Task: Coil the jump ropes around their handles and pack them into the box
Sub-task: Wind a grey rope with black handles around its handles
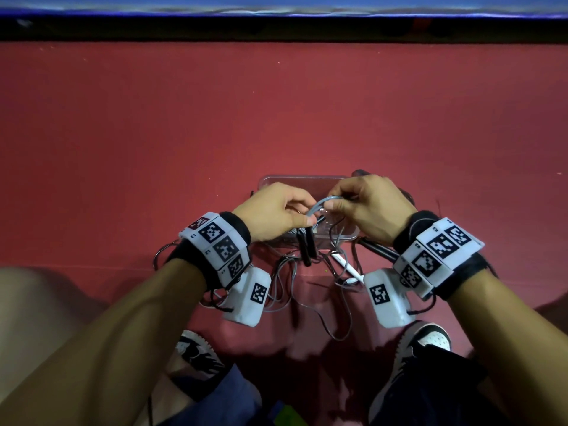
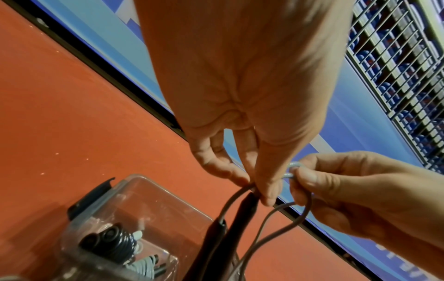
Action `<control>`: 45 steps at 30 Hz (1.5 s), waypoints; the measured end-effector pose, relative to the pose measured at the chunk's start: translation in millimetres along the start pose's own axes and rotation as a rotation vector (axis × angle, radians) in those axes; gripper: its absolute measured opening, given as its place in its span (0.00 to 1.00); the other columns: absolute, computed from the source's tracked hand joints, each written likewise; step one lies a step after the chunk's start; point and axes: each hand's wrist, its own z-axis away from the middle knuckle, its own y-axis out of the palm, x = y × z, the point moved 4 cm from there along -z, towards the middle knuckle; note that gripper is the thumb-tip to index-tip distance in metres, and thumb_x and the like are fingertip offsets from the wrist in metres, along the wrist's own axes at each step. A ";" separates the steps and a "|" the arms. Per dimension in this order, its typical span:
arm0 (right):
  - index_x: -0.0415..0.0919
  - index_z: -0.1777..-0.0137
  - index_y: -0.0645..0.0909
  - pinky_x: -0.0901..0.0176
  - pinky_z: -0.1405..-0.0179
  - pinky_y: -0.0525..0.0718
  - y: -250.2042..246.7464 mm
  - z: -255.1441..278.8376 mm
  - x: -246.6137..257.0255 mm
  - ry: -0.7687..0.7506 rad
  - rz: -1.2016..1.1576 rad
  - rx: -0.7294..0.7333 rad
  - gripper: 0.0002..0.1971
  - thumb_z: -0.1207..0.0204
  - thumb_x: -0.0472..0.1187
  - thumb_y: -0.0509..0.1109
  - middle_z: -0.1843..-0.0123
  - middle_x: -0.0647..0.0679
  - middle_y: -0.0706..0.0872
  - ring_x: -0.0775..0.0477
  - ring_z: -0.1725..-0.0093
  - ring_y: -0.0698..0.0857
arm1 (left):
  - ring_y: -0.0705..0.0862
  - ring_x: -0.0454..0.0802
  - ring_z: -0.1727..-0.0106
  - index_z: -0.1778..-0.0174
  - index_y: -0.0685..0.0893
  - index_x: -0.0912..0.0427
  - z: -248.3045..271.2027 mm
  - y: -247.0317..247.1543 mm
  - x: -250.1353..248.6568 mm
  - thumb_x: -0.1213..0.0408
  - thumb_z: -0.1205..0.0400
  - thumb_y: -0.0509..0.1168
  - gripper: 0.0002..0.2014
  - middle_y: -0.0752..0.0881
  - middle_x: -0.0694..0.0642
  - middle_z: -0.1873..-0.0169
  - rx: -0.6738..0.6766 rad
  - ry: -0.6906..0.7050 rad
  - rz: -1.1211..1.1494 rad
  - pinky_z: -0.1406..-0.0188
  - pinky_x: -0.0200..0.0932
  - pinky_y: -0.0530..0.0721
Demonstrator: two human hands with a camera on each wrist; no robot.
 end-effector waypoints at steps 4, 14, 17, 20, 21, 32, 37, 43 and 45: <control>0.50 0.55 0.89 0.61 0.59 0.82 -2.3 -0.5 -3.8 0.020 -0.007 -0.033 0.07 0.21 0.50 0.74 0.63 0.52 0.91 0.53 0.61 0.89 | 0.81 0.46 0.64 0.49 0.93 0.48 -1.3 -0.8 -1.0 0.62 0.19 0.76 0.05 0.92 0.58 0.57 -0.062 0.014 -0.066 0.57 0.40 0.80; 0.53 0.62 0.85 0.64 0.65 0.84 10.4 3.6 -0.7 0.001 -0.143 0.088 0.16 0.19 0.61 0.66 0.70 0.48 0.89 0.55 0.72 0.89 | 0.81 0.30 0.70 0.54 0.91 0.49 -0.5 -7.8 -8.3 0.66 0.20 0.76 0.06 0.90 0.46 0.62 -0.170 0.026 -0.106 0.64 0.21 0.75; 0.57 0.63 0.86 0.52 0.60 0.89 8.0 2.8 -1.3 -0.009 -0.191 0.087 0.14 0.18 0.56 0.69 0.69 0.45 0.90 0.50 0.72 0.90 | 0.79 0.30 0.71 0.54 0.91 0.48 -0.5 -4.7 -5.0 0.64 0.20 0.77 0.06 0.90 0.46 0.61 -0.135 0.021 -0.106 0.63 0.22 0.74; 0.50 0.56 0.89 0.42 0.61 0.90 3.3 2.3 -5.0 0.036 -0.265 0.047 0.12 0.16 0.52 0.69 0.69 0.41 0.90 0.45 0.73 0.90 | 0.79 0.35 0.69 0.52 0.92 0.51 0.6 -5.6 -1.6 0.64 0.19 0.76 0.04 0.92 0.53 0.59 -0.125 0.008 -0.113 0.64 0.25 0.75; 0.49 0.56 0.89 0.41 0.62 0.90 1.8 2.1 -6.8 0.058 -0.275 0.040 0.12 0.16 0.51 0.69 0.70 0.41 0.90 0.44 0.74 0.90 | 0.80 0.38 0.68 0.53 0.92 0.50 0.8 -6.8 -1.0 0.64 0.20 0.76 0.04 0.92 0.53 0.59 -0.134 0.006 -0.108 0.63 0.27 0.77; 0.54 0.39 0.89 0.81 0.62 0.69 15.1 5.3 3.6 -0.018 0.038 0.097 0.11 0.18 0.48 0.71 0.56 0.63 0.88 0.61 0.56 0.84 | 0.90 0.40 0.61 0.47 0.88 0.58 0.1 -3.7 -2.4 0.68 0.22 0.78 0.10 0.94 0.51 0.60 -0.122 -0.016 -0.060 0.52 0.34 0.83; 0.48 0.52 0.91 0.77 0.67 0.71 15.8 3.8 3.4 -0.023 -0.004 0.090 0.10 0.17 0.50 0.70 0.69 0.58 0.86 0.63 0.67 0.82 | 0.86 0.40 0.65 0.49 0.88 0.60 0.5 -3.3 -4.8 0.70 0.21 0.77 0.07 0.93 0.53 0.59 -0.089 0.006 -0.022 0.56 0.33 0.83; 0.47 0.59 0.86 0.50 0.56 0.86 12.4 2.8 1.4 0.000 -0.149 0.069 0.10 0.16 0.46 0.70 0.63 0.48 0.90 0.44 0.61 0.88 | 0.76 0.32 0.70 0.52 0.91 0.50 1.2 -2.1 -4.7 0.64 0.20 0.76 0.05 0.86 0.44 0.62 -0.085 0.057 -0.119 0.61 0.28 0.75; 0.48 0.60 0.86 0.46 0.61 0.86 10.8 3.5 2.3 0.017 -0.219 0.052 0.11 0.16 0.46 0.68 0.62 0.41 0.91 0.38 0.64 0.87 | 0.77 0.30 0.70 0.51 0.92 0.52 1.5 -2.6 -5.0 0.62 0.20 0.77 0.04 0.86 0.41 0.62 -0.099 0.074 -0.142 0.61 0.30 0.72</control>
